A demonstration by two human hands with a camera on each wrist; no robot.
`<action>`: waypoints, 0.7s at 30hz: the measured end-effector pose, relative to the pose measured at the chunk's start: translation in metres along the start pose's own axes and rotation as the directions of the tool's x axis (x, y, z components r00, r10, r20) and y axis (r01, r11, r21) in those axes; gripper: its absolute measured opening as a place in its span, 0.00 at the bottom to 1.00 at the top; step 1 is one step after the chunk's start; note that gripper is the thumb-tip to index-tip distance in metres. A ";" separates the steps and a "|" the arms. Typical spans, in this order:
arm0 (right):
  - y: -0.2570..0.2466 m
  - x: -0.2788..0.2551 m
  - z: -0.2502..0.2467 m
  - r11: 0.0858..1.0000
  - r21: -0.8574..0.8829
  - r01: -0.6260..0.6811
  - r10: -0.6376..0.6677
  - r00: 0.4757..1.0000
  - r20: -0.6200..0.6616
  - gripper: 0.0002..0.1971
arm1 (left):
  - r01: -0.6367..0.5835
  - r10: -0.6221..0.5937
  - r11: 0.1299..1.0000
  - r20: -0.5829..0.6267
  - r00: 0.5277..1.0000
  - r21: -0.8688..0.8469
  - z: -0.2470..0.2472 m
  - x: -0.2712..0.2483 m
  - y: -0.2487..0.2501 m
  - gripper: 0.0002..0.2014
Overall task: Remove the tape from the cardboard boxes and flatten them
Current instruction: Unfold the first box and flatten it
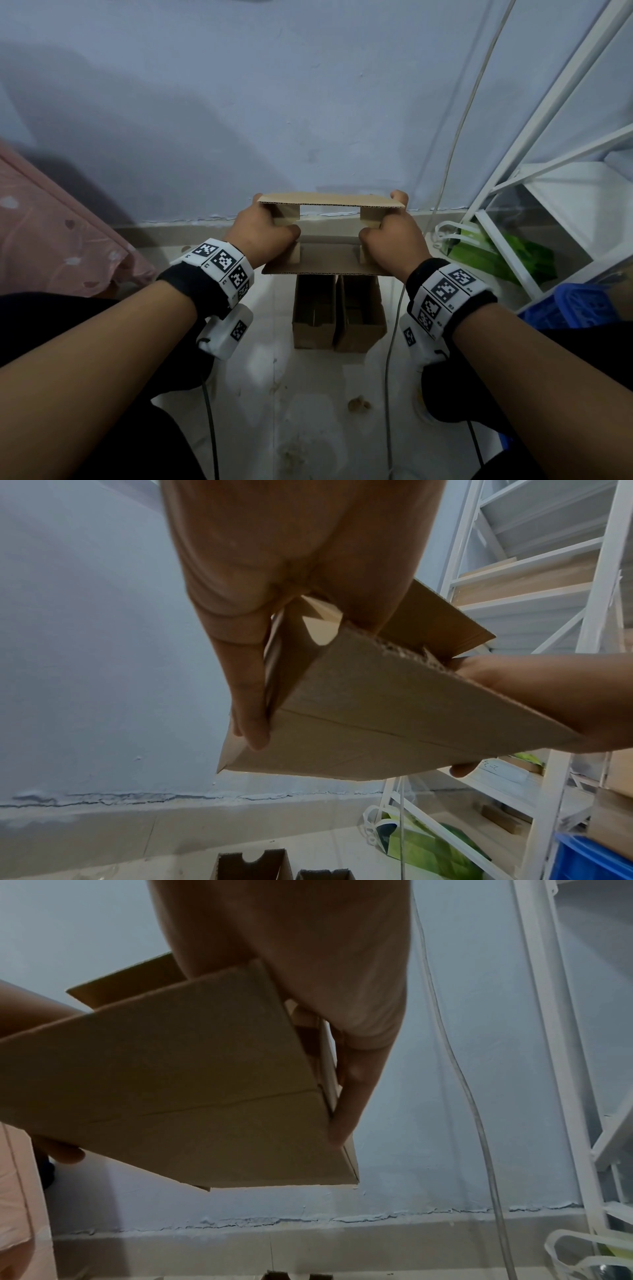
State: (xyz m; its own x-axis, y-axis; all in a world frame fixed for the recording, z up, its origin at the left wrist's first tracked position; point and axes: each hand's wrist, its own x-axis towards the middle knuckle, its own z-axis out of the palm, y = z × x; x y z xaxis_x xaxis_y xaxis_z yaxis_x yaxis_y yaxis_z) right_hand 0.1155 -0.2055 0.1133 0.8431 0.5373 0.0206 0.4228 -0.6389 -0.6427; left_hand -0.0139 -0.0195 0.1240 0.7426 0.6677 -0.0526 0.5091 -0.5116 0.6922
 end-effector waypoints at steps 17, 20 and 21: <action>0.005 0.005 0.003 0.987 0.132 -0.094 0.092 0.996 0.021 0.37 | 0.054 -0.055 0.998 0.096 0.994 0.011 0.002 0.006 -0.002 0.17; 0.005 0.005 0.002 0.984 0.139 -0.112 0.109 0.994 0.025 0.35 | 0.063 -0.056 0.996 0.098 0.994 -0.070 0.004 0.004 0.000 0.18; 0.006 0.006 0.001 0.982 0.143 -0.125 0.123 0.992 0.025 0.34 | 0.065 -0.057 0.993 0.091 0.994 -0.098 0.005 0.005 0.000 0.16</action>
State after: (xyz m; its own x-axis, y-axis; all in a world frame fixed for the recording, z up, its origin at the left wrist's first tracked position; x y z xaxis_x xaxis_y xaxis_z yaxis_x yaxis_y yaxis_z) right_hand 0.1227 -0.2052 0.1087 0.8801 0.4684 -0.0779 0.2621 -0.6160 -0.7429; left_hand -0.0086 -0.0189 0.1204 0.7490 0.6438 -0.1567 0.5114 -0.4113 0.7545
